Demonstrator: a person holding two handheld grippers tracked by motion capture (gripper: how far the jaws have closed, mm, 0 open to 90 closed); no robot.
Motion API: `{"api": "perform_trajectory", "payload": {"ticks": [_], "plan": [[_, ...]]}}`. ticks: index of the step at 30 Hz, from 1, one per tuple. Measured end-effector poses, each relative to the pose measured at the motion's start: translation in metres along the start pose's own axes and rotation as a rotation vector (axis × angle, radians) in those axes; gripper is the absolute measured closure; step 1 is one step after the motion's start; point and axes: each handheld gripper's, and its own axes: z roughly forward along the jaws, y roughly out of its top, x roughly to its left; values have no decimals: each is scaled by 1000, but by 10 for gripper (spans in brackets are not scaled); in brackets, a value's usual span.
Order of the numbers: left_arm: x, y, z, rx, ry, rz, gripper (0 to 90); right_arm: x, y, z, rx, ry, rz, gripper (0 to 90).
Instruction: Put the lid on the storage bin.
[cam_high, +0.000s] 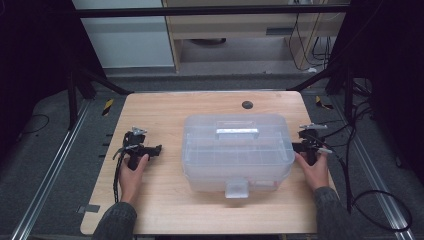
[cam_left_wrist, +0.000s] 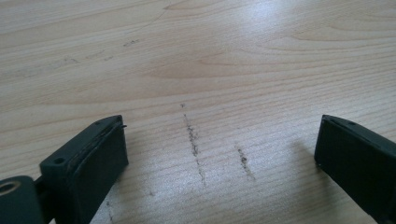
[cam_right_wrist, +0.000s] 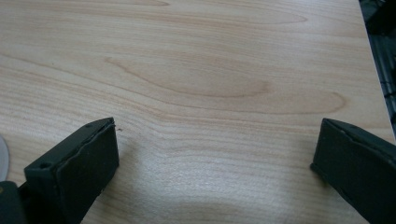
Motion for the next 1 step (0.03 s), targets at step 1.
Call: {"api": "perform_trajectory", "payload": {"ticks": [1], "plan": [[0,0,0,0,0,0,13,0,0,0,0,0,0,2]]}}
